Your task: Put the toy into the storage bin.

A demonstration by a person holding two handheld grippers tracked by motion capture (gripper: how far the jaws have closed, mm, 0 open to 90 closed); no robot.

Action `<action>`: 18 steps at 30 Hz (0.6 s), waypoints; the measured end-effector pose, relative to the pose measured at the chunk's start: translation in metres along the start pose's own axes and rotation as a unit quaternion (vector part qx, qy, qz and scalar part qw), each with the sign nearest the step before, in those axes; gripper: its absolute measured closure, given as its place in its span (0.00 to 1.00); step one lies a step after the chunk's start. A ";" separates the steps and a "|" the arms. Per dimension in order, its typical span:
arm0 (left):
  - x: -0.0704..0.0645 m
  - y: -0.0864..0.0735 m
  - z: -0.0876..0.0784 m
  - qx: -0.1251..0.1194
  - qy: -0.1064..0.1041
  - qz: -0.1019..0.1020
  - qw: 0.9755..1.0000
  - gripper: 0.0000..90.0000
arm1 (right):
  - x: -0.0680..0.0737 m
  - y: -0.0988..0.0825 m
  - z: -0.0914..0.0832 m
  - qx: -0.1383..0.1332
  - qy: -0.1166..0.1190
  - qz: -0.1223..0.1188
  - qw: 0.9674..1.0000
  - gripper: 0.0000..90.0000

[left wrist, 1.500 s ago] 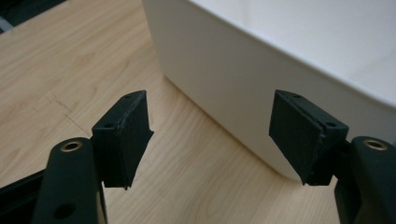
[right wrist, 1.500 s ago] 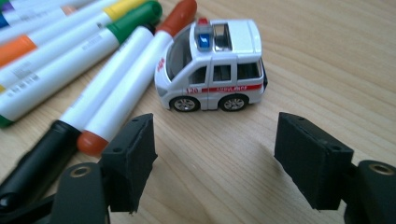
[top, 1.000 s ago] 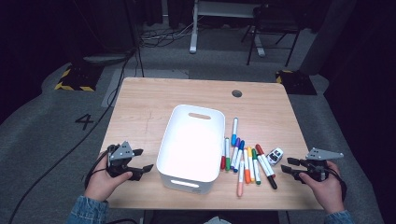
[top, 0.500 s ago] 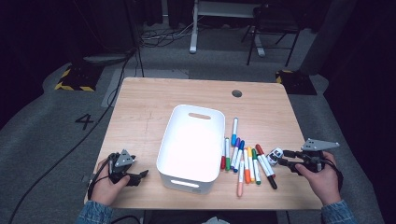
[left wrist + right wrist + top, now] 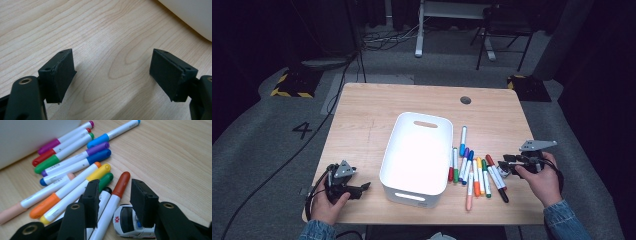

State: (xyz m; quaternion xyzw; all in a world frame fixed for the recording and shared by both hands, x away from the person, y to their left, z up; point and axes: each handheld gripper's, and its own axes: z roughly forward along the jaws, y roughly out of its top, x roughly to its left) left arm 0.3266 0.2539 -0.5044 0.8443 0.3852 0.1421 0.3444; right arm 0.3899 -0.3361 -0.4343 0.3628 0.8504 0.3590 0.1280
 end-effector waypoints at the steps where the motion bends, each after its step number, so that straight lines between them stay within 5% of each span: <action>1: 0.000 0.000 0.000 0.000 -0.001 0.000 1.000 0.23 | 0.000 0.000 0.003 0.004 -0.003 -0.002 1.000 0.67; 8: 0.000 0.000 0.000 0.002 -0.001 0.000 1.000 0.22 | -0.002 0.003 0.023 0.021 -0.012 0.001 1.000 0.65; 18: 0.001 0.001 0.001 0.002 -0.003 0.002 1.000 0.21 | 0.001 0.013 0.036 0.047 -0.055 0.015 0.997 0.65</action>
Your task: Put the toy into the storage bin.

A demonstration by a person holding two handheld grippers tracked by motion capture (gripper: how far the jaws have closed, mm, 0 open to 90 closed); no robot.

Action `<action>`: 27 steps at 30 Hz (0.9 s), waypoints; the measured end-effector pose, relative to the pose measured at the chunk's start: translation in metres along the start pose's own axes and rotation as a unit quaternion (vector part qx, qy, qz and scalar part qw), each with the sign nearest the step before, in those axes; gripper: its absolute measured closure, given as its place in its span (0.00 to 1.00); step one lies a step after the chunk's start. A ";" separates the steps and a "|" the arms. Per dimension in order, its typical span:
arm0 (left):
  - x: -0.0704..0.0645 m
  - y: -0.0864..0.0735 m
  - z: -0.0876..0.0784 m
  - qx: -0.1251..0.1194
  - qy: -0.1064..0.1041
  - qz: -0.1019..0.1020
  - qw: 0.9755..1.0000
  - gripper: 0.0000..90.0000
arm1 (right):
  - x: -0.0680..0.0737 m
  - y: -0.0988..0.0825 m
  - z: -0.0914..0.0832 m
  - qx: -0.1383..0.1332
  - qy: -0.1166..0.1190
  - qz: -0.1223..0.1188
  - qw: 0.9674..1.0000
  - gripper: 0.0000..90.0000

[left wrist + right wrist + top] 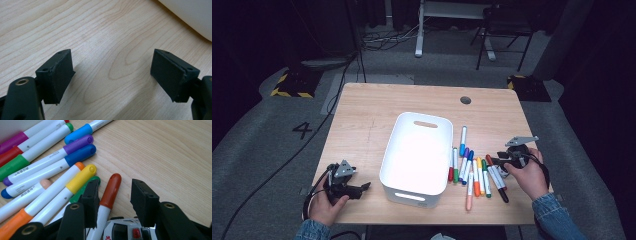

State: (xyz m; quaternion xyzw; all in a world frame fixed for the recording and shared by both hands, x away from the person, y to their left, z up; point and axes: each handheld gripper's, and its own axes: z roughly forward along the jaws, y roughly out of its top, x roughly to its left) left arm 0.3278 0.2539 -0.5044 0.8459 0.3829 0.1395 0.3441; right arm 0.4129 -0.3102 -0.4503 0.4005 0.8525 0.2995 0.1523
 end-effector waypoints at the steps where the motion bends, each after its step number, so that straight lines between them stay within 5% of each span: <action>1: 0.000 0.000 0.000 0.001 0.000 0.000 1.000 0.21 | 0.000 0.002 0.001 0.001 0.001 -0.003 1.000 0.65; 13: -0.001 -0.002 -0.002 0.000 0.001 -0.002 1.000 0.21 | 0.002 0.011 0.010 0.034 -0.029 0.025 0.999 0.65; 27: -0.003 -0.003 -0.002 0.000 0.001 -0.005 1.000 0.21 | 0.003 0.007 0.030 0.071 -0.019 0.039 0.997 0.73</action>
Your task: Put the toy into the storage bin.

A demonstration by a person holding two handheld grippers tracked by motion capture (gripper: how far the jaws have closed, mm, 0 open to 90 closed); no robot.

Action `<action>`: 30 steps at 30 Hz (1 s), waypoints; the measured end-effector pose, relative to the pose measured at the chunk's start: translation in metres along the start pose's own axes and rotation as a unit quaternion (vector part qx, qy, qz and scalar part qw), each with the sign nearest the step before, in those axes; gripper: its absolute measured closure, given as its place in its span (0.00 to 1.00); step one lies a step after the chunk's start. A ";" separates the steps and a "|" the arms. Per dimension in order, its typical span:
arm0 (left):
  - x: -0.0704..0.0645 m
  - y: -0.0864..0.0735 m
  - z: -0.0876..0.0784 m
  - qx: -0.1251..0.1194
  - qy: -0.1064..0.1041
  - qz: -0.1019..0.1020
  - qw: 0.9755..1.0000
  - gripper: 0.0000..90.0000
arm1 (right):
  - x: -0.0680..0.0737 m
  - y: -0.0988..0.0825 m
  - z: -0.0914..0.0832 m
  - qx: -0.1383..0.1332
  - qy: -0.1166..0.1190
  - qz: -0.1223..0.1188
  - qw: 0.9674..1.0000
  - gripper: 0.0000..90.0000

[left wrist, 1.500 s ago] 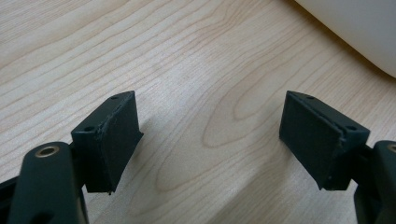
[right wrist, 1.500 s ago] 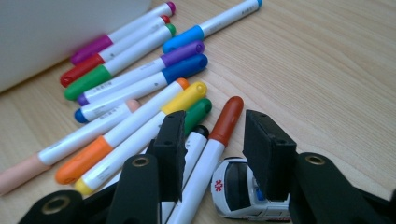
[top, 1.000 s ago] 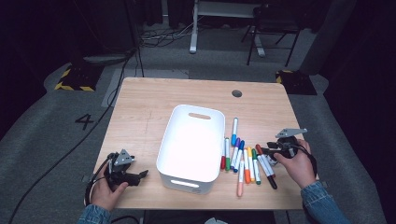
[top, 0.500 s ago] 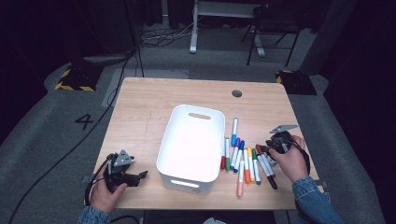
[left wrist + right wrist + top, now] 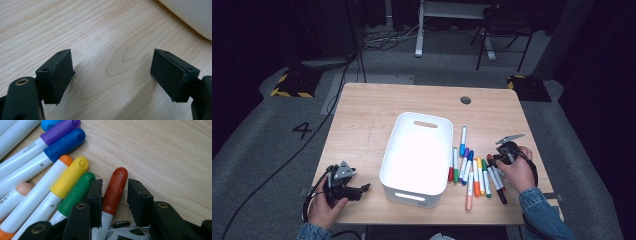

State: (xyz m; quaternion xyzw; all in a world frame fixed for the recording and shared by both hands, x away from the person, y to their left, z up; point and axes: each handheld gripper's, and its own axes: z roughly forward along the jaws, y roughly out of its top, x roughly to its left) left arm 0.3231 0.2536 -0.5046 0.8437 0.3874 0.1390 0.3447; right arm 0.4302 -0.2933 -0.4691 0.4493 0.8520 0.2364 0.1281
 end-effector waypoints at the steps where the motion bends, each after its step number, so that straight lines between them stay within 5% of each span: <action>1: 0.000 0.000 0.000 0.000 0.000 0.000 1.000 0.21 | 0.000 -0.001 0.000 0.000 0.001 0.002 1.000 0.74; 30: 0.000 0.000 0.000 0.000 0.002 0.003 1.000 0.21 | 0.007 -0.003 0.003 0.000 0.003 0.029 1.000 0.83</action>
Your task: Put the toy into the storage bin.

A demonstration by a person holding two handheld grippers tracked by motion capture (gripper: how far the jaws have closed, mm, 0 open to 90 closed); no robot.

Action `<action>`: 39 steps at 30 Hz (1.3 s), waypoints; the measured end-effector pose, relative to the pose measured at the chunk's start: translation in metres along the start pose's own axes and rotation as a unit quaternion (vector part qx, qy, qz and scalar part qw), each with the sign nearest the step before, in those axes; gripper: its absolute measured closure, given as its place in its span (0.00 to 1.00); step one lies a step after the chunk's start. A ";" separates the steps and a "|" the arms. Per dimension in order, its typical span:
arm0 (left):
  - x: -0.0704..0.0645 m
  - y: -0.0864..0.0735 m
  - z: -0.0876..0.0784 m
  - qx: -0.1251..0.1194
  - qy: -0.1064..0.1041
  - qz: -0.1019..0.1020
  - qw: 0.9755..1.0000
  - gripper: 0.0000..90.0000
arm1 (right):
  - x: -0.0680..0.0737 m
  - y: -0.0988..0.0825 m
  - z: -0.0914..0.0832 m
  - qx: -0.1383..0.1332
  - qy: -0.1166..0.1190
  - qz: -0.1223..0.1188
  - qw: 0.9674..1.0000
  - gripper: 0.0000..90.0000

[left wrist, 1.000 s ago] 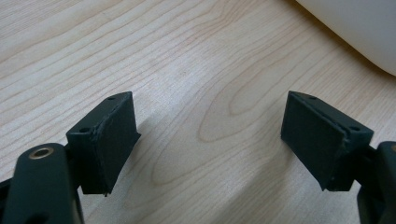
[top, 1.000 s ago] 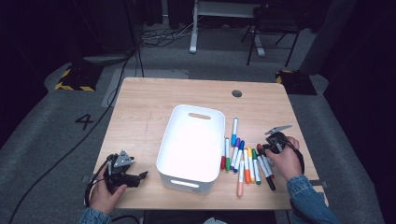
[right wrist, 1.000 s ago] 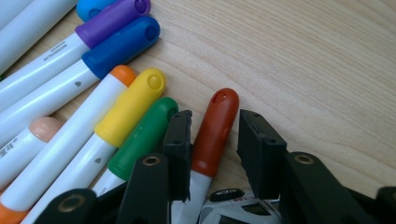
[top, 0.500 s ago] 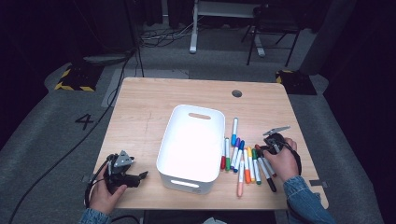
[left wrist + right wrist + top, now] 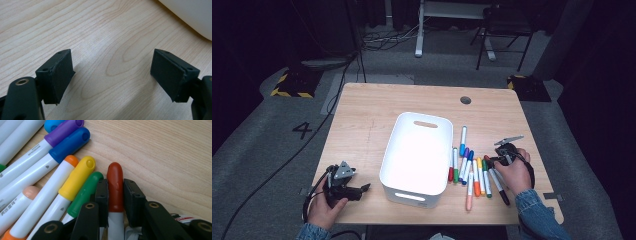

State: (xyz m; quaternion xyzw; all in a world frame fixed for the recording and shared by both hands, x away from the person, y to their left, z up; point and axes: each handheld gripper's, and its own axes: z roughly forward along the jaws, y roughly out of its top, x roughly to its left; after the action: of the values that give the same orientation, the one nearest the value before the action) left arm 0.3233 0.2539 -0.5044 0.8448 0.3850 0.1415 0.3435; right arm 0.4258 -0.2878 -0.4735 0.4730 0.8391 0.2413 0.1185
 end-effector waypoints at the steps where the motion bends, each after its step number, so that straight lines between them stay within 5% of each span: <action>1: 0.000 0.000 0.000 0.000 0.000 0.000 1.000 0.21 | 0.000 0.000 -0.001 0.002 -0.002 0.004 1.000 0.83; 19: 0.000 0.000 0.000 0.000 0.000 0.000 1.000 0.21 | 0.003 0.008 -0.041 -0.016 0.009 0.006 1.000 0.84; 39: -0.002 -0.001 0.000 0.000 0.007 -0.007 1.000 0.21 | 0.045 0.053 -0.098 -0.062 0.067 -0.063 0.994 0.84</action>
State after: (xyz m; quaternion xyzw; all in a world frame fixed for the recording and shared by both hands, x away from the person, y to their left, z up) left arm 0.3214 0.2528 -0.5047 0.8412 0.3931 0.1454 0.3418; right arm 0.3995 -0.2554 -0.3606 0.3935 0.8568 0.3161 0.1061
